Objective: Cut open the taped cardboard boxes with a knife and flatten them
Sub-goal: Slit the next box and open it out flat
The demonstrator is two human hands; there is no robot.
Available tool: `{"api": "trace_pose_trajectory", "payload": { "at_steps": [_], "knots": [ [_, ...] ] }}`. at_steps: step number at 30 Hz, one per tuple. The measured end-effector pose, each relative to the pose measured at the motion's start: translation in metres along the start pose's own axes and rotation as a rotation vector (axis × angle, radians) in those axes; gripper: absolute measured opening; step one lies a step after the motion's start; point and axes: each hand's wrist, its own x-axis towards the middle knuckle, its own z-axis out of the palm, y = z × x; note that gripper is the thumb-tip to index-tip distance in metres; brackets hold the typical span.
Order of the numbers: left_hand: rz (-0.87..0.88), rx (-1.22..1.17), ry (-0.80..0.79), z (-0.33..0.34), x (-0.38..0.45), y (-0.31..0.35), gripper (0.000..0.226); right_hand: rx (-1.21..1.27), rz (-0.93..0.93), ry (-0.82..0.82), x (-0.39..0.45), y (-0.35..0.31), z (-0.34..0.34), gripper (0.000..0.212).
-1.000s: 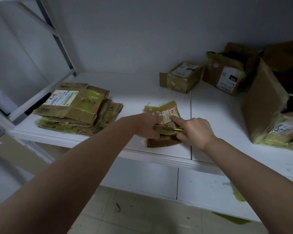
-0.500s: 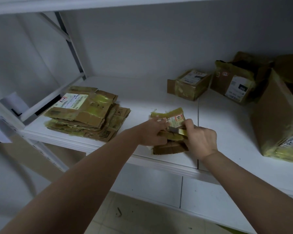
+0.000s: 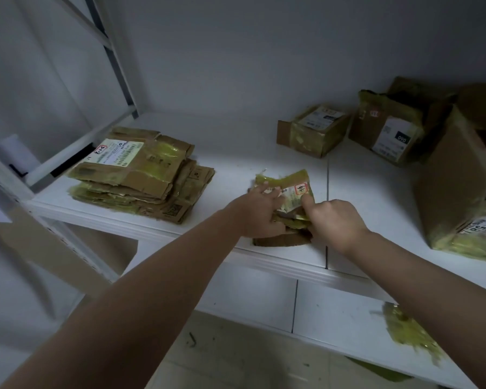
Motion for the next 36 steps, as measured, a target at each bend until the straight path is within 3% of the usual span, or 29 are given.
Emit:
{"api": "trace_pose_trajectory", "payload": {
  "at_steps": [3, 7, 10, 13, 16, 19, 21, 25, 27, 31, 36],
  "knots": [
    [0.012, -0.045, 0.001, -0.001, 0.000, -0.003, 0.091, 0.061, -0.055, -0.096, -0.003, 0.008, -0.011, 0.033],
    [0.006, -0.169, -0.034, -0.010, 0.000, -0.008, 0.086, 0.218, -0.072, -0.062, 0.003, 0.026, -0.020, 0.026],
    [-0.002, -0.366, 0.000, -0.024, 0.000, -0.018, 0.060, 0.781, 0.146, -0.061, 0.005, 0.036, -0.011, 0.016],
    [-0.034, -0.745, 0.117, -0.027, 0.002, -0.025, 0.043, 1.167, 0.410, 0.075, 0.003, 0.033, 0.007, 0.032],
    [-0.065, -0.875, 0.338, -0.011, 0.009, -0.031, 0.029, 1.074, 0.619, 0.238, 0.002, 0.014, 0.019, 0.045],
    [-0.061, -0.621, 0.551, 0.008, 0.009, -0.026, 0.012, 0.722, 0.613, 0.357, -0.006, -0.009, 0.021, 0.039],
    [-0.043, -0.519, 0.611, 0.020, 0.005, -0.021, 0.023, 0.593, 0.575, 0.379, -0.013, -0.021, 0.026, 0.041],
    [0.108, -0.478, 0.626, 0.041, 0.001, -0.020, 0.047, 0.601, 0.572, 0.348, -0.016, -0.035, 0.040, 0.058],
    [0.048, -0.441, 0.601, 0.045, 0.008, -0.016, 0.049, 0.674, 0.655, 0.293, -0.011, -0.041, 0.041, 0.059],
    [-0.143, -0.453, 0.730, 0.048, 0.015, -0.004, 0.043, 0.764, 0.785, 0.271, 0.000, -0.052, 0.041, 0.055],
    [-0.097, -0.455, 0.663, 0.046, 0.014, -0.006, 0.049, 0.807, 0.761, 0.257, -0.002, -0.052, 0.041, 0.047]
  ]
}}
